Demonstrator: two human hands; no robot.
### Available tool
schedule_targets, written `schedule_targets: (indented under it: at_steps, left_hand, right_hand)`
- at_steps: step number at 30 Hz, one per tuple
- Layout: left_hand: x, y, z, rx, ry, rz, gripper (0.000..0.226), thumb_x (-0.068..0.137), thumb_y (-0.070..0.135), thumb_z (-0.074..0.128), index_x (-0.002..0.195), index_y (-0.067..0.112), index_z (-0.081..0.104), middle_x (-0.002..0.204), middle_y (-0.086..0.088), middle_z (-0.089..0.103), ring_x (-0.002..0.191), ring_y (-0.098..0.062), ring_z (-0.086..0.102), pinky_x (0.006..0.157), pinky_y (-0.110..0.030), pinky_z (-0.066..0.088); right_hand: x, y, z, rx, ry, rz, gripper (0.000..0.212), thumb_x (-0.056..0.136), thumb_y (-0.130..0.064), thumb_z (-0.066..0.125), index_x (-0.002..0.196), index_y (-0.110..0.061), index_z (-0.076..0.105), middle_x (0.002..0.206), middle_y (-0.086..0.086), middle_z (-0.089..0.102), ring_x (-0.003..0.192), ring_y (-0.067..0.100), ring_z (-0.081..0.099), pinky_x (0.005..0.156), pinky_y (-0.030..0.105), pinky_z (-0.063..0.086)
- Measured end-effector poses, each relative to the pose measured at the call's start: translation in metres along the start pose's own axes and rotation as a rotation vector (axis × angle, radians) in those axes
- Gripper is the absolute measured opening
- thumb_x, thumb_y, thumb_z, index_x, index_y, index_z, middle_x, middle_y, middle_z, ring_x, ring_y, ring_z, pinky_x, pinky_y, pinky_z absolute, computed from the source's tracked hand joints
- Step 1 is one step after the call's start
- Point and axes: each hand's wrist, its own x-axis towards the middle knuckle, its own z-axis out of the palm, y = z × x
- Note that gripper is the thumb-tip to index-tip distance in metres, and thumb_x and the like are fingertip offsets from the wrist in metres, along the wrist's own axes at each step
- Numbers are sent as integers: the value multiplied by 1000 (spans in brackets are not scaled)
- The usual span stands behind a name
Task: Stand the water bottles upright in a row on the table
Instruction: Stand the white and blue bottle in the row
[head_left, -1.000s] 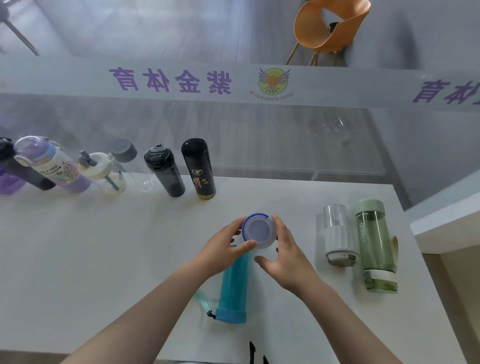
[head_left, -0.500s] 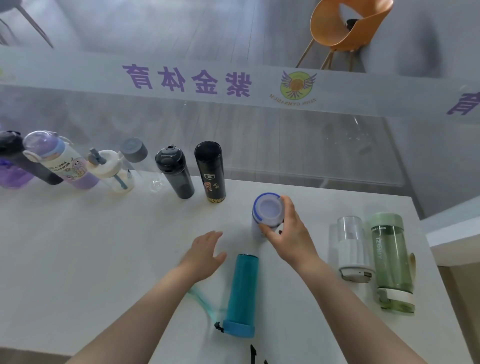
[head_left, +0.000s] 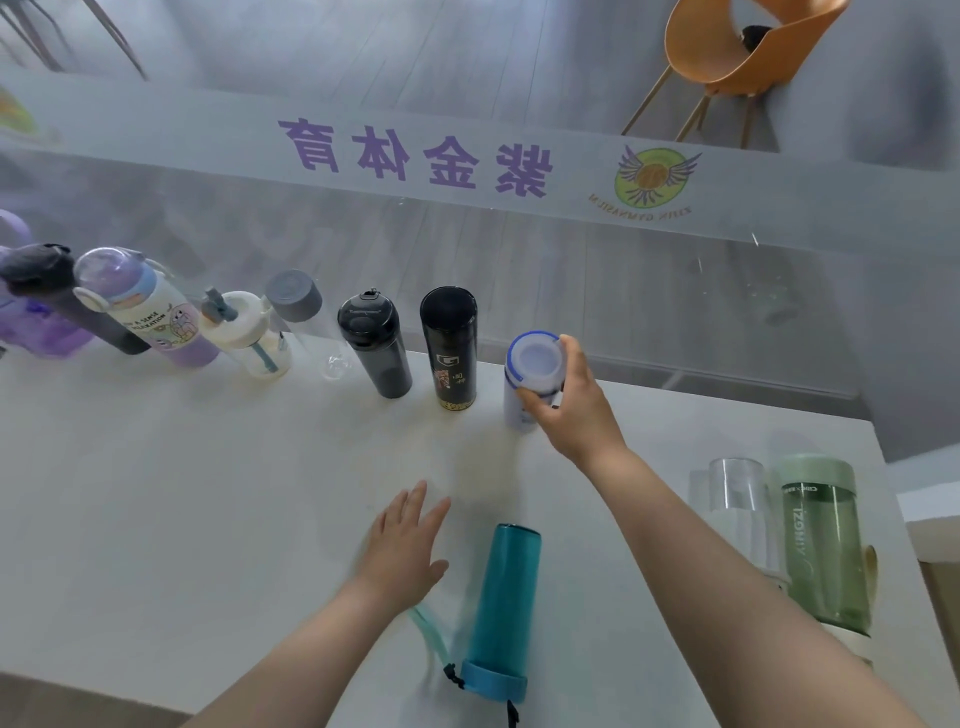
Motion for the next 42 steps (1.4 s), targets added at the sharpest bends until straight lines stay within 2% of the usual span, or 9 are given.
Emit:
schedule_targets:
  at_steps: [7,12,17,23,26,31,36,39,42]
  left_hand:
    - [2,-1,3,6,9,2,79,93,44,52,152,32,1,162,-6,-12,150,-30,-5,122,-43,9]
    - [2,0,4,-8,8,-2,79,93,43,52,152,33,1,162,-4,-13,150,-29,-7,122,-43,7]
    - [3,0,4,-1,9,3,79,93,44,52,152,33,0,162,-5,-12,150,-29,-6,122,-43,8]
    - [4,-2,1,-18,1,5,77,93,43,52,152,31,5,163,-6,-7,150,-30,0,122,-42,12]
    - [4,-2,-2,-50,17,10,72,93,41,52,152,27,13,162,-6,5,147,-31,11,120,-42,20]
    - [-4,5,-2,-228,19,60,62,95,39,48,150,25,23,159,-3,17,145,-25,19,118,-37,23]
    - [-19,20,5,-476,12,112,52,96,40,49,145,26,35,152,4,34,139,-16,31,117,-32,26]
    - [-27,30,7,-589,-21,97,49,95,40,51,141,27,40,142,8,47,126,-9,45,110,-29,37]
    - [-33,39,10,-686,-68,53,48,93,41,54,138,29,42,128,9,54,106,-6,56,93,-23,46]
  right_hand:
    - [19,-7,3,9,-6,-13,78,82,-41,69,143,-26,24,137,-2,48,116,21,51,90,31,43]
    - [20,-6,4,-35,-10,-2,81,81,-49,67,143,-30,19,140,-4,45,119,22,50,93,42,48]
    - [19,-10,4,-48,-11,17,82,79,-51,67,142,-34,17,140,-6,43,118,22,50,91,44,50]
    - [3,-5,-4,-140,-18,49,105,75,-63,65,149,-37,-6,156,-6,27,135,22,39,95,40,45]
    - [-17,7,-5,-137,-20,67,105,76,-64,63,150,-36,-6,160,-7,17,142,18,29,102,40,40]
    - [-73,40,-2,-112,-110,43,82,88,-41,60,151,-31,8,156,-7,23,139,15,32,112,38,34]
    - [-135,63,8,-242,-295,-44,64,93,-26,53,149,-31,21,154,-8,26,142,11,24,112,20,18]
    - [-162,73,17,-306,-390,-117,63,94,-21,50,148,-36,22,158,-11,16,144,8,13,114,20,15]
    - [-179,82,28,-414,-427,-241,65,92,-12,47,149,-33,22,160,-11,8,146,13,9,116,21,9]
